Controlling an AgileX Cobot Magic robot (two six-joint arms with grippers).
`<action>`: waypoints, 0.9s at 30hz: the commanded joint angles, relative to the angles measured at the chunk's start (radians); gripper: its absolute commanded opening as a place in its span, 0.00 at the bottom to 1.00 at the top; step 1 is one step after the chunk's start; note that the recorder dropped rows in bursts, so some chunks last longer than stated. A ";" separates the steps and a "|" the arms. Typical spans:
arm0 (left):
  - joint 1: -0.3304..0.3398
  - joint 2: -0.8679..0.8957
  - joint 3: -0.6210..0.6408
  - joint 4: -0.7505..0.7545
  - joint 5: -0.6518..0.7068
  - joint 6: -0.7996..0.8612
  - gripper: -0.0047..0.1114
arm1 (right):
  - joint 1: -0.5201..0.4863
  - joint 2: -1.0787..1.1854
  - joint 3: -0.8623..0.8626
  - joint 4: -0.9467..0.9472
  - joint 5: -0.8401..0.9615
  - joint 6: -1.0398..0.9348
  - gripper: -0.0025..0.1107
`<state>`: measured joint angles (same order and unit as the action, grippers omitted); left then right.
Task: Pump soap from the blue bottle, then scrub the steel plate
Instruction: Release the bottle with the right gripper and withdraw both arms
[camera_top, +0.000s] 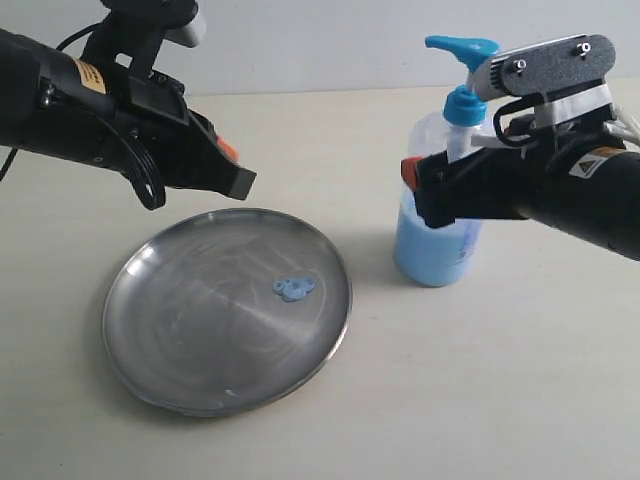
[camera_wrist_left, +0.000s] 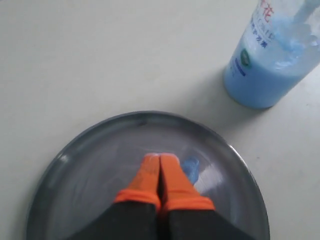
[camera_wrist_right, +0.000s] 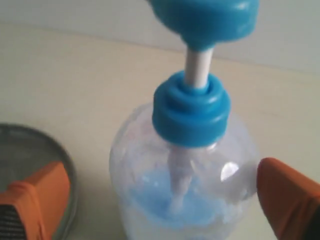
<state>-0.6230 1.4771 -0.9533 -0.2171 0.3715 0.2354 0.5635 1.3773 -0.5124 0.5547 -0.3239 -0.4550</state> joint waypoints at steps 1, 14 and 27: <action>-0.006 0.001 0.000 -0.033 0.053 0.005 0.04 | 0.001 -0.064 -0.004 -0.006 0.284 -0.059 0.85; -0.006 0.001 0.000 -0.033 0.097 0.062 0.04 | 0.001 -0.124 -0.065 -0.396 0.815 0.185 0.74; -0.006 0.055 0.000 -0.033 0.109 0.090 0.04 | 0.001 -0.331 -0.091 -0.720 0.889 0.553 0.23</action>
<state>-0.6230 1.5039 -0.9533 -0.2432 0.4782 0.3215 0.5635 1.1073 -0.5946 -0.1485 0.5523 0.0861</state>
